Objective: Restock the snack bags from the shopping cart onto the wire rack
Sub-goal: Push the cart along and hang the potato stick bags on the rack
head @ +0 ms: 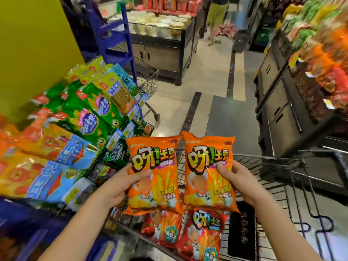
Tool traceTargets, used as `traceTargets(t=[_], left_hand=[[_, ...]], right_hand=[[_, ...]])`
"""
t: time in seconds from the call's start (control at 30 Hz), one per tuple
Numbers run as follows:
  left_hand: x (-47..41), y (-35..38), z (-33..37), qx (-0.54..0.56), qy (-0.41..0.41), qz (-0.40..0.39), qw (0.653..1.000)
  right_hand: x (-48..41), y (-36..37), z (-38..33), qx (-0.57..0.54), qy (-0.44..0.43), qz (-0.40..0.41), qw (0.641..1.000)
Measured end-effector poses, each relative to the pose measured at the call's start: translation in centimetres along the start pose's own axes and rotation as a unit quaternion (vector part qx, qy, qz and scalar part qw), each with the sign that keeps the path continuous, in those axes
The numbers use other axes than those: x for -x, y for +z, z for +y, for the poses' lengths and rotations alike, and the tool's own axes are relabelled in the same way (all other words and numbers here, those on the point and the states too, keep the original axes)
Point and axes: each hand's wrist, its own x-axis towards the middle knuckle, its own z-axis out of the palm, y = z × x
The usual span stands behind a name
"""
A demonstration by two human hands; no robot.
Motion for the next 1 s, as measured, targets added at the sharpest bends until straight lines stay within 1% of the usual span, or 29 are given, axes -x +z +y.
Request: traceTargets(t=[0.07, 0.13, 0.27, 0.4, 0.53, 0.63, 0.77, 0.93, 1.0], left_hand=[[1.8, 0.4, -1.8, 0.009, 0.005, 0.026, 1.000], [3.8, 0.7, -4.3, -0.009, 0.020, 0.061, 0.998], [9.0, 1.7, -8.5, 0.009, 0.037, 0.120, 0.992], [14.8, 1.9, -12.2, 0.065, 0.044, 0.183, 0.980], [21.8, 1.8, -15.8, 0.084, 0.043, 0.251, 0.963], [27.7, 1.4, -18.7, 0.137, 0.055, 0.294, 0.945], [35.9, 0.9, -22.8, 0.173, 0.096, 0.357, 0.913], [47.5, 1.3, -29.5, 0.214, 0.135, 0.455, 0.854], [52.7, 1.6, -33.2, 0.242, 0.154, 0.481, 0.829]], right_hand=[[0.3, -0.4, 0.2, 0.005, -0.012, -0.029, 0.999], [0.8, -0.8, 0.4, 0.009, -0.017, -0.059, 0.998], [1.7, -0.4, 0.7, 0.035, -0.024, -0.131, 0.991], [2.8, 1.8, 1.0, 0.059, -0.029, -0.187, 0.980], [4.8, 6.1, 1.6, 0.085, -0.021, -0.274, 0.958], [7.3, 10.4, 1.7, 0.112, -0.023, -0.329, 0.937], [11.5, 16.8, 2.4, 0.152, -0.020, -0.398, 0.905], [19.8, 26.0, 4.8, 0.199, -0.039, -0.492, 0.847], [24.3, 29.7, 6.6, 0.213, -0.045, -0.526, 0.822]])
